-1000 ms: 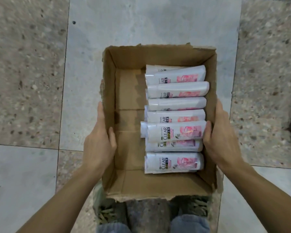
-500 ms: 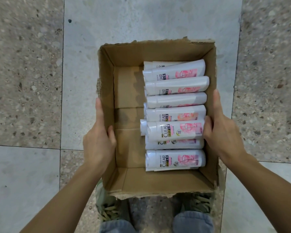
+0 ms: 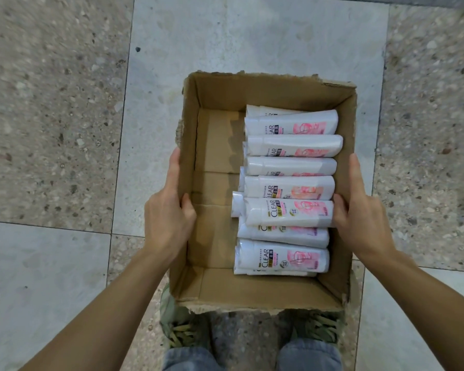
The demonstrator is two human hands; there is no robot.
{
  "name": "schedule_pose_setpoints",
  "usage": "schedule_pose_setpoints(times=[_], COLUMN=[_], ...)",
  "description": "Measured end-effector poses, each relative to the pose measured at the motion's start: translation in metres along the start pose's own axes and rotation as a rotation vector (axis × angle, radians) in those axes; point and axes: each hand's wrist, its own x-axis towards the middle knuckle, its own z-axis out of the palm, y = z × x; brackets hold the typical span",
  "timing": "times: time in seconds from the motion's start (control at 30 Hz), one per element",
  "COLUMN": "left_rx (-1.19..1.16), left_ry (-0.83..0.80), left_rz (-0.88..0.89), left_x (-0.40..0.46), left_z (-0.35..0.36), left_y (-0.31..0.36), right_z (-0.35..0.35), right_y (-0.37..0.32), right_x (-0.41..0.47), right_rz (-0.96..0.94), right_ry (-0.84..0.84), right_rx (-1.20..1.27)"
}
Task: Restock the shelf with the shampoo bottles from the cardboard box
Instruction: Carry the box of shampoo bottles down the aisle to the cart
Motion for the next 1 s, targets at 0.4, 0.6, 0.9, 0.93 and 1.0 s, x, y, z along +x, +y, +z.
schedule_pose_setpoints(times=[0.4, 0.6, 0.9, 0.93, 1.0], left_rx=[0.057, -0.052, -0.126, -0.134, -0.141], left_ry=[-0.062, -0.025, 0.003, 0.013, 0.039], left_rz=[-0.023, -0.035, -0.067, -0.054, -0.025], left_x=[0.002, -0.003, -0.01, -0.011, -0.013], left_z=[0.007, -0.006, -0.114, -0.136, -0.185], left_y=[-0.004, 0.004, 0.069, 0.083, 0.114], right_z=[0.015, 0.003, -0.121, -0.142, -0.19], right_y=[-0.009, -0.004, -0.073, -0.087, -0.113], right_x=[-0.024, -0.018, -0.025, -0.027, -0.033], right_rz=[0.032, 0.038, 0.018, 0.003, -0.03], right_ry=[0.041, 0.04, 0.009, 0.01, 0.001], right_rx=[0.057, 0.065, -0.001, 0.012, 0.083])
